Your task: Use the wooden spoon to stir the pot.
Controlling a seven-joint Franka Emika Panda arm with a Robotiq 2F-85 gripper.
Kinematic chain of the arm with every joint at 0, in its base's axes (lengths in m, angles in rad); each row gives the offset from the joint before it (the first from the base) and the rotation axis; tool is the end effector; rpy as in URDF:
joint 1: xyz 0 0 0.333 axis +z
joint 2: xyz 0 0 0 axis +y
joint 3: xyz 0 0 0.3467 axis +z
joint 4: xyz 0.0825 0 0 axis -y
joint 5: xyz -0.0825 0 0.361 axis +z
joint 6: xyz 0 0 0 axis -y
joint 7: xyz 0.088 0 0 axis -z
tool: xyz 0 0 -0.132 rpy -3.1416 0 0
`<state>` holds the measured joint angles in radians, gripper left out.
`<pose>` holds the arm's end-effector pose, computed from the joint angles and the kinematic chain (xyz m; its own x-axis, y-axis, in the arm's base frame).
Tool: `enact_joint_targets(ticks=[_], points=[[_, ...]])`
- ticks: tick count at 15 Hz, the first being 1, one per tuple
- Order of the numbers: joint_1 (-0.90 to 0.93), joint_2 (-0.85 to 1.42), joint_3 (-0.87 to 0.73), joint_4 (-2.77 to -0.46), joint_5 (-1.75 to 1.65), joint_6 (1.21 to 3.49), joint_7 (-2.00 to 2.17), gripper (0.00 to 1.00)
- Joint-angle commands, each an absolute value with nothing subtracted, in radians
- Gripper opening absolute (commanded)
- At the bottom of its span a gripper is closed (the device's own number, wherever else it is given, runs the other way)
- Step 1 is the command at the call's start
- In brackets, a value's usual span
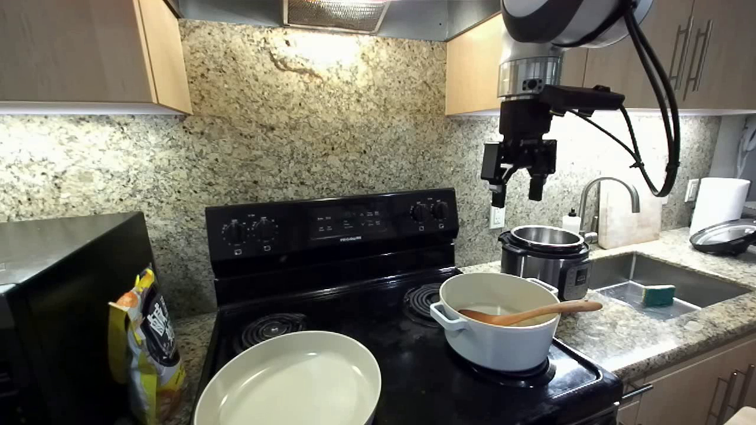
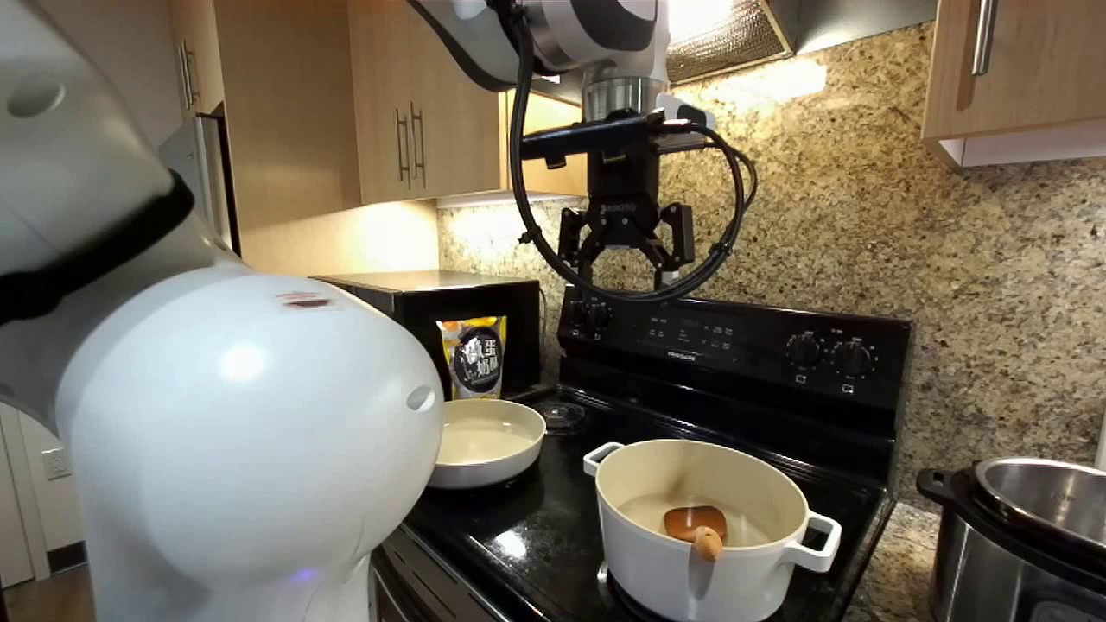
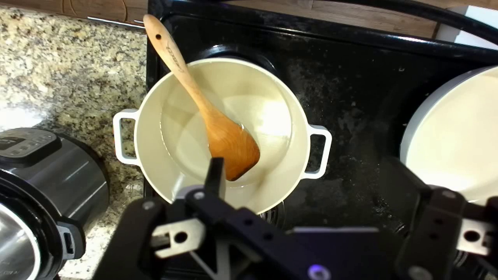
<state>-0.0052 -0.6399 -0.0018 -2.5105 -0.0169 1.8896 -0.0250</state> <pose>0.3189 -0.0040 0.5023 0.9995 0.0236 0.0186 0.0233 -0.9996 0.0155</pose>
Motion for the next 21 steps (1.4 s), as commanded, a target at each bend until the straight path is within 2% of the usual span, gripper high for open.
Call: enact_joint_targets(ticks=[1, 21], points=[[-0.003, -0.639, -0.003, -2.508, -0.018, 1.887, -0.024, 1.00], [-0.011, -0.611, -0.013, -2.527, -0.044, 1.905, -0.045, 1.00]])
